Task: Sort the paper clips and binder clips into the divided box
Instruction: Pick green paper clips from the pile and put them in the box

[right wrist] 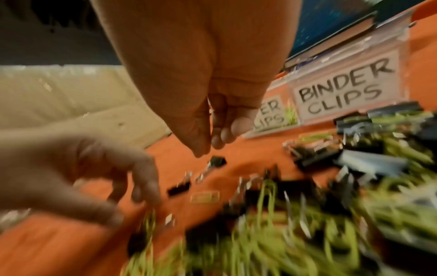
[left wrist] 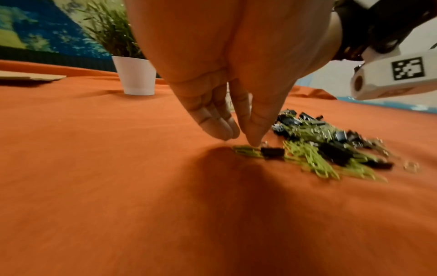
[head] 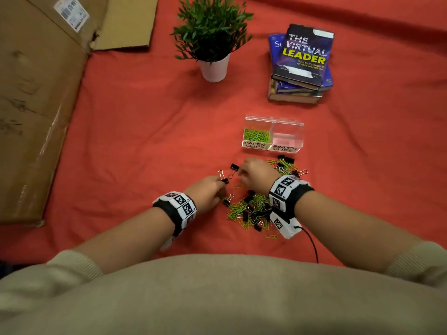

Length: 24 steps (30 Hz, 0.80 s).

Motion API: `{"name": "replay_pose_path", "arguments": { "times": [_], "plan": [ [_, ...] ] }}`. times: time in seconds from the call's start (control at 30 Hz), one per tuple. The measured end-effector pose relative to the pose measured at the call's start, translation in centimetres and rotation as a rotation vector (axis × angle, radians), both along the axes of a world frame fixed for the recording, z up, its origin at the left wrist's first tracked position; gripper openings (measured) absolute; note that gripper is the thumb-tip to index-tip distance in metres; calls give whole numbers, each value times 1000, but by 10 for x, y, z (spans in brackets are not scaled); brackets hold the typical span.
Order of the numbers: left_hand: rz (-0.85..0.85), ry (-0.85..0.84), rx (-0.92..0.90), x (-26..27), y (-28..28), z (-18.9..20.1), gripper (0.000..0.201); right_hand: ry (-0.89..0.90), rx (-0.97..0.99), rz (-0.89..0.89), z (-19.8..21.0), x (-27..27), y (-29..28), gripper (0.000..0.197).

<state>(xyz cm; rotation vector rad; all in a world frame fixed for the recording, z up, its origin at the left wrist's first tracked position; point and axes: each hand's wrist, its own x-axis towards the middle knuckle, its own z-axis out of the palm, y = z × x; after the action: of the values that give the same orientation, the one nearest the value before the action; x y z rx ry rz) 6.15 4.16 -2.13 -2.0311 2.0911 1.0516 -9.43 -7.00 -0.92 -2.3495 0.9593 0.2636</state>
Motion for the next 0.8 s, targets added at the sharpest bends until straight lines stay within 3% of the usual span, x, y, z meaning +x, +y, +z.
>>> {"name": "replay_pose_path", "arguments": {
  "times": [0.2, 0.37, 0.43, 0.53, 0.7, 0.8],
  "plan": [
    [-58, -155, -19, -13, 8, -6, 24, 82, -97, 88, -26, -9, 29, 21],
    [-103, -273, -38, -22, 7, -2, 20, 47, -122, 101, -28, -9, 35, 21],
    [-137, -297, -50, -23, 7, -2, 21, 3, -33, 27, -24, -10, 33, 18],
    [-175, -325, -48, -26, 7, -5, 23, -99, 193, -237, -16, -15, 25, 15],
    [-180, -336, 6, -28, 5, -7, 30, -240, 596, -591, -3, -30, 3, 27],
    [-147, -292, 41, -27, 1, -5, 28, -269, 710, -593, 1, -32, 1, 18]
  ]
}}
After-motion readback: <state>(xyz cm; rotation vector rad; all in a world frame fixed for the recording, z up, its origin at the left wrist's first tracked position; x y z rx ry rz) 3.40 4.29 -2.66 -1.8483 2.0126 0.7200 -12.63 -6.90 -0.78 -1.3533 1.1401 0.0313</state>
